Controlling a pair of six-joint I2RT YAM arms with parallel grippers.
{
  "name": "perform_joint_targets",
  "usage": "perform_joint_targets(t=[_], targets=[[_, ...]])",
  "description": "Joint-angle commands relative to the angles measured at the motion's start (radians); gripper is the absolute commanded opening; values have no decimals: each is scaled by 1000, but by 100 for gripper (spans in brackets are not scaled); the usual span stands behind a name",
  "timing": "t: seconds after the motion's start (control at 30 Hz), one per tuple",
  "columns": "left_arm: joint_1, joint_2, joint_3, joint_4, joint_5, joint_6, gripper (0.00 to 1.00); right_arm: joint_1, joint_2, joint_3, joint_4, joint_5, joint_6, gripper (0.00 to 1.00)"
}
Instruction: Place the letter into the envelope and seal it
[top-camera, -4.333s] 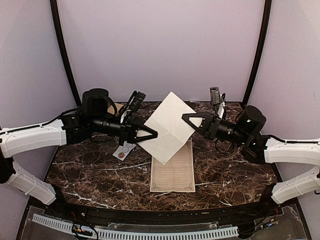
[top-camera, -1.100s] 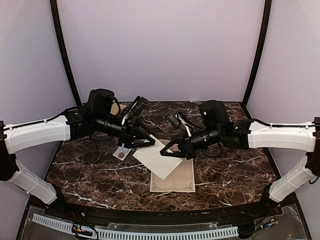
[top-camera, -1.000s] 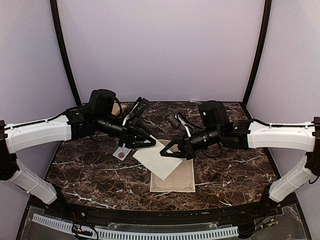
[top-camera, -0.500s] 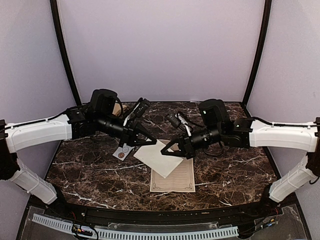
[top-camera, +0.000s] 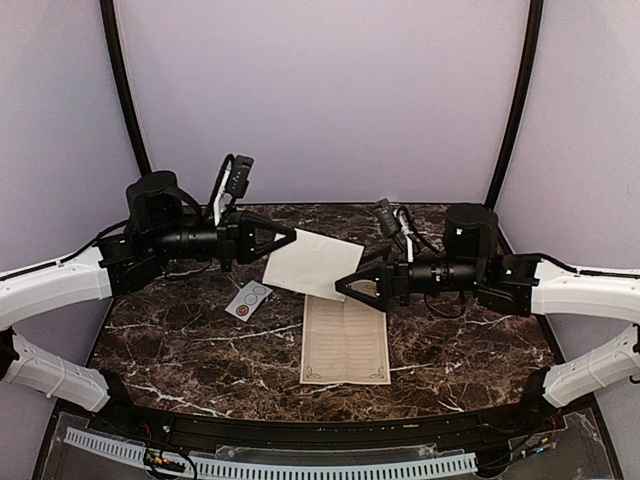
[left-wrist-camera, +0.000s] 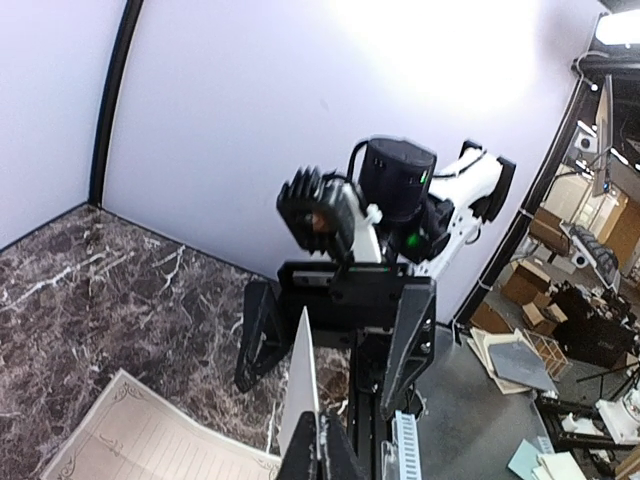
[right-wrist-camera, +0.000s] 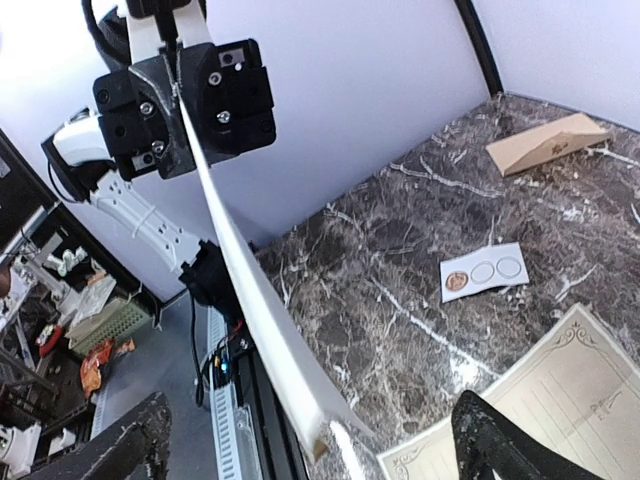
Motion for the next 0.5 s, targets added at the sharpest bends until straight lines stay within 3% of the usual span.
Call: perform_joint_targets(t=[0.0,0.2,0.33,0.47], targets=[[-4,-45,-50,259,-113,-159,0,-8,-33,-95,308,41,132,97],[-4,-37,-135,474,-105,-294,0,10,9,-95,408,12,169,96],[-4,-35,-158,507,-110,-321,0,16,30,-88,480,-3,187,95],[-4,-31,-167,529,-108,-345,0,17,76,-58,520,-25,196,83]])
